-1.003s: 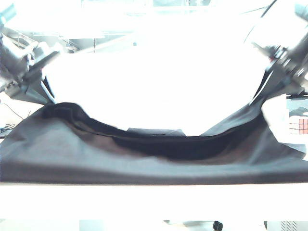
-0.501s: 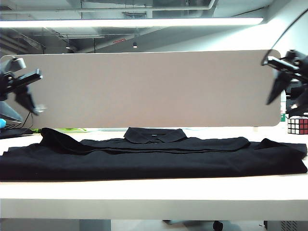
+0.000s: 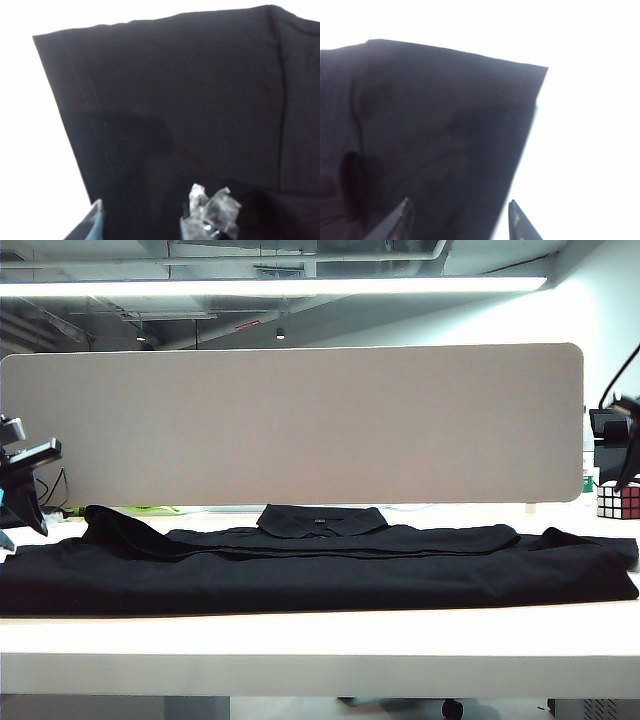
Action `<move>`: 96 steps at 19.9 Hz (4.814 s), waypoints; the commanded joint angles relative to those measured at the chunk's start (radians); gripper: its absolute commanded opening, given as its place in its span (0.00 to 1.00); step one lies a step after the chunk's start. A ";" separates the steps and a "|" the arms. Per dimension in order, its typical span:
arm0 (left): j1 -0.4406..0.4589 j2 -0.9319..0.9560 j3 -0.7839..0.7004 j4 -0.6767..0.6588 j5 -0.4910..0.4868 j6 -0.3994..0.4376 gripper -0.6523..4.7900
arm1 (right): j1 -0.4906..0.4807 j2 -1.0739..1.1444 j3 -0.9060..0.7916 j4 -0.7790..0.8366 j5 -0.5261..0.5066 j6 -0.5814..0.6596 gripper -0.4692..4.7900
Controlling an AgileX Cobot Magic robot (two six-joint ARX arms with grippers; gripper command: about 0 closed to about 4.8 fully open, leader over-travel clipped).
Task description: Fold the bottom side of the T-shirt horizontally towards the center, about one-third of the way, then fold the sleeve back towards the center, creating a straight line along the edge of the T-shirt, and finally fold the bottom of the T-shirt up towards the top, creating a neat rectangle.
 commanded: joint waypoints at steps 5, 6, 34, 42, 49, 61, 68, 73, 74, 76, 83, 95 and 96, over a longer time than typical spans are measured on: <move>0.001 0.077 0.010 0.013 -0.021 0.023 0.47 | -0.002 0.109 0.006 0.002 -0.039 0.000 0.58; 0.001 0.077 0.010 0.012 -0.039 0.037 0.47 | 0.000 0.117 0.006 0.002 -0.039 0.000 0.58; 0.019 0.099 0.125 -0.130 -0.100 0.111 0.46 | 0.008 0.137 0.006 0.039 -0.036 0.000 0.58; 0.011 0.178 0.142 -0.131 -0.031 0.103 0.46 | 0.019 0.175 0.006 0.047 -0.038 0.006 0.57; -0.013 0.206 0.142 -0.119 0.009 0.096 0.46 | 0.073 0.244 0.006 0.050 -0.040 0.011 0.57; -0.018 0.206 0.142 -0.036 0.087 0.096 0.11 | 0.095 0.248 0.006 0.055 -0.035 0.005 0.16; -0.016 0.167 0.142 0.071 0.139 0.096 0.11 | 0.095 0.212 0.007 0.074 -0.039 0.000 0.08; -0.031 0.064 0.142 0.130 0.178 0.096 0.11 | 0.103 0.119 0.007 0.077 -0.061 0.002 0.08; -0.040 0.027 0.142 0.138 0.184 0.095 0.11 | 0.115 0.084 0.007 0.077 -0.082 0.012 0.08; -0.076 -0.020 0.142 0.137 0.205 0.096 0.11 | 0.151 0.039 0.007 0.077 -0.092 0.016 0.08; -0.310 -0.050 0.142 -0.067 0.279 0.254 0.11 | 0.432 -0.002 0.006 0.023 -0.112 0.007 0.08; -0.373 -0.069 0.143 -0.526 0.117 0.590 0.60 | 0.568 -0.007 0.024 -0.166 -0.101 -0.123 0.63; -0.373 -0.105 0.142 -0.512 0.130 0.573 0.60 | 0.558 -0.026 0.039 -0.178 -0.117 -0.123 0.63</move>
